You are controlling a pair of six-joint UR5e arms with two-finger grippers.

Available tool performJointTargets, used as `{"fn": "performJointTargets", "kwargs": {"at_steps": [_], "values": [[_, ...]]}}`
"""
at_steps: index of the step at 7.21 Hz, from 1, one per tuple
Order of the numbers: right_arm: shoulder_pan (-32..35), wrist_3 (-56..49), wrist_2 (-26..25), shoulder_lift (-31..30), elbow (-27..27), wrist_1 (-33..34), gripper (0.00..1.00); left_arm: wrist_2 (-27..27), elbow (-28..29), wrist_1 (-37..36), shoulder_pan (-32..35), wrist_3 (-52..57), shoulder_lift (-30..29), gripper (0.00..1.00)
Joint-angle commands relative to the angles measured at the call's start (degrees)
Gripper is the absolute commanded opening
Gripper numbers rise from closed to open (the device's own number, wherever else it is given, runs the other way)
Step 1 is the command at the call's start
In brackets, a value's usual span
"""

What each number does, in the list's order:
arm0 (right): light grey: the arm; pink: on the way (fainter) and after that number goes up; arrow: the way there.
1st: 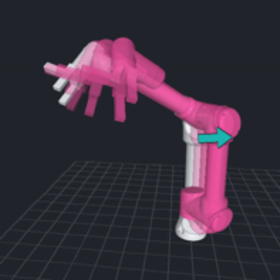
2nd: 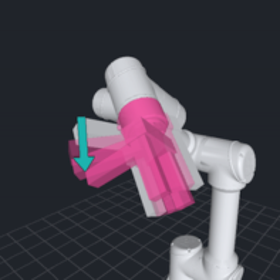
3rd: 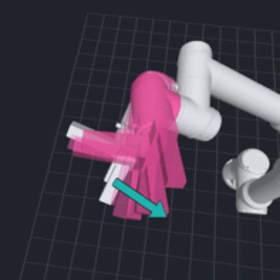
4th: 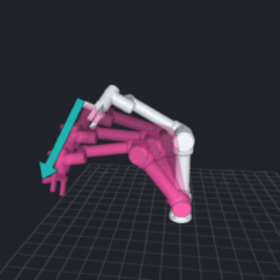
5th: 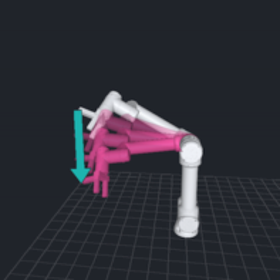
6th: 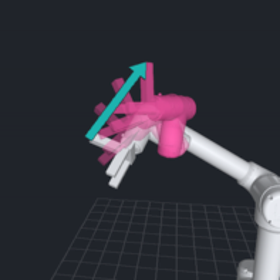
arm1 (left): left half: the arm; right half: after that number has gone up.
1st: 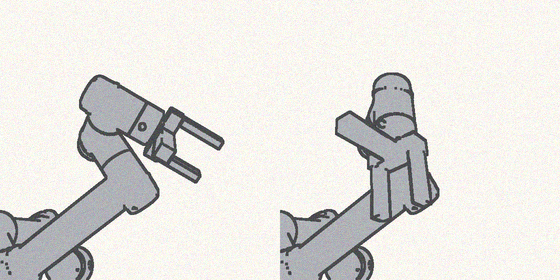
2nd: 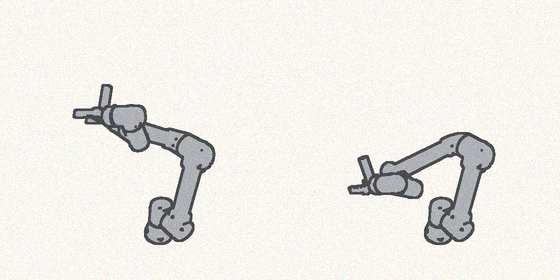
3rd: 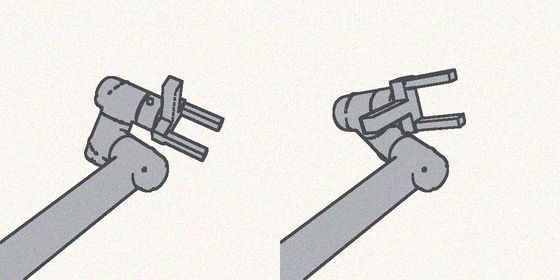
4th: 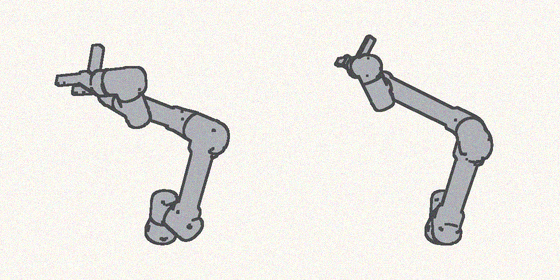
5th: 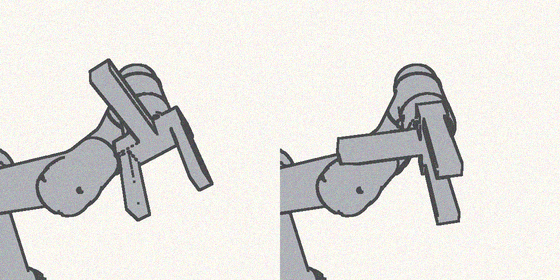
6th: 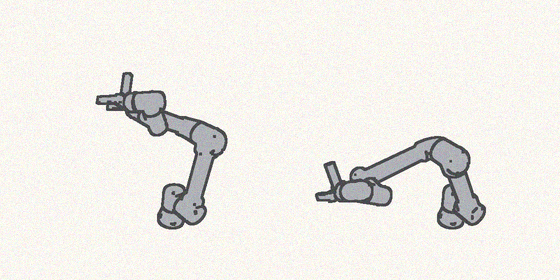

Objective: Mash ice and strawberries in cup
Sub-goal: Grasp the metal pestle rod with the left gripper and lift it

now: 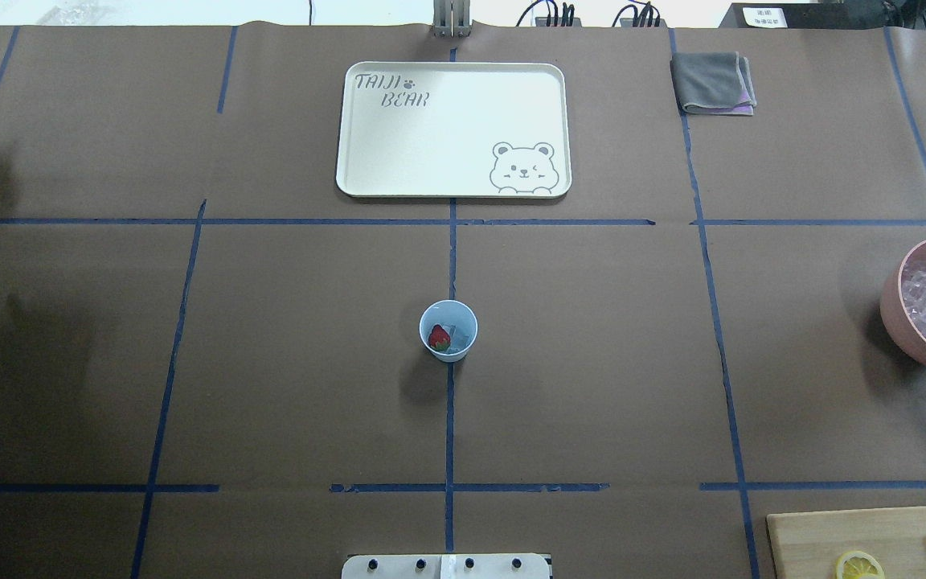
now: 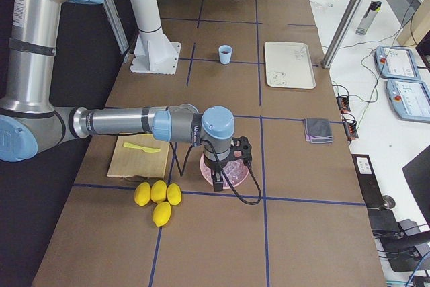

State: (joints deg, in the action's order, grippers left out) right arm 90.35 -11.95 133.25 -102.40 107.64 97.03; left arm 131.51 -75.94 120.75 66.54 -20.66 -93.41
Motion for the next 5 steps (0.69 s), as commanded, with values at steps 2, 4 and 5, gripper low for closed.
{"fn": "performJointTargets", "kwargs": {"at_steps": [2,4,5], "values": [[0.0,-0.09,-0.09,-0.26,0.03,0.0,0.99,-0.03,0.0,0.1,-1.32,0.0,0.33,0.92],[0.0,-0.09,-0.09,-0.26,0.03,-0.09,0.99,-0.03,-0.09,0.19,-1.32,-0.17,0.42,0.51],[0.0,-0.09,-0.09,-0.26,0.03,0.0,0.99,0.15,-0.35,0.19,-1.23,-1.39,0.33,0.11]]}}
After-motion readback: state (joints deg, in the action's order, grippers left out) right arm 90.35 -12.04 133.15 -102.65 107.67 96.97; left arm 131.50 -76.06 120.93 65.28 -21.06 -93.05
